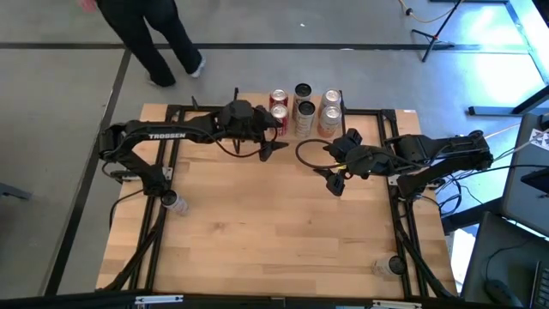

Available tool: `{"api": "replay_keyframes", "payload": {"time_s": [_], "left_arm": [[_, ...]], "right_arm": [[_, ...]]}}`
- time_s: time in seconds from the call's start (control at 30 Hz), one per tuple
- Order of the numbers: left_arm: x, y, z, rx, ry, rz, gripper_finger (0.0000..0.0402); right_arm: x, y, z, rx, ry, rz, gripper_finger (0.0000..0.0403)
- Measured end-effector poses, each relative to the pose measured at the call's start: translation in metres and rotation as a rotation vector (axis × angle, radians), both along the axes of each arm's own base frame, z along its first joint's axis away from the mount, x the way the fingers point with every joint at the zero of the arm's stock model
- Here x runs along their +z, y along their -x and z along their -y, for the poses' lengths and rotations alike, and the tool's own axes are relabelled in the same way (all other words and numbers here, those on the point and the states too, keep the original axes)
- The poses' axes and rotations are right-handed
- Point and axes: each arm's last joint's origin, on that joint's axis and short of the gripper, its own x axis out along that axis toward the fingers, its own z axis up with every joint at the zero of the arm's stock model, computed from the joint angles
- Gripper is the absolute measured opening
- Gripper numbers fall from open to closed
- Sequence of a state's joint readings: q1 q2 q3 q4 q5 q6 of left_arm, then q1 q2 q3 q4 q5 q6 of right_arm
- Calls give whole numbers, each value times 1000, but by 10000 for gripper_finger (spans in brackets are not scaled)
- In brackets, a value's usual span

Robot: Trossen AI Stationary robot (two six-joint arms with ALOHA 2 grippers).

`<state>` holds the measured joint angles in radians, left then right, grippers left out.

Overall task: Place canned beverage on shelf
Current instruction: Put the red soda can on the shelf aligned with the other red soda can, then put the left white and pink soda can on the shelf

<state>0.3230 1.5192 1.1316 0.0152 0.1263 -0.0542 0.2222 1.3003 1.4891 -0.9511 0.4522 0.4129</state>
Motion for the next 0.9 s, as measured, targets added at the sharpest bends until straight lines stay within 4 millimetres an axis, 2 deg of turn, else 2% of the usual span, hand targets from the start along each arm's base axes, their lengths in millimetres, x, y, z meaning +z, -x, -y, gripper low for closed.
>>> {"api": "replay_keyframes", "payload": {"time_s": [0.17,0.3,0.47,0.57,0.73,0.9], "left_arm": [[5,1,11,-70,66,24,343],[27,16,23,-111,73,61,343],[51,48,36,-137,66,56,343],[58,69,42,-141,79,-1,343],[58,102,54,-165,91,-158,343],[53,125,70,-173,182,-309,343]], "right_arm": [[0,0,0,2,-2,-3,337],[0,0,0,13,-12,-5,337],[0,0,-1,13,-14,2,337],[0,0,-1,12,-13,2,337],[0,0,0,9,-10,3,337],[-2,-3,-1,12,2,-10,337]]}}
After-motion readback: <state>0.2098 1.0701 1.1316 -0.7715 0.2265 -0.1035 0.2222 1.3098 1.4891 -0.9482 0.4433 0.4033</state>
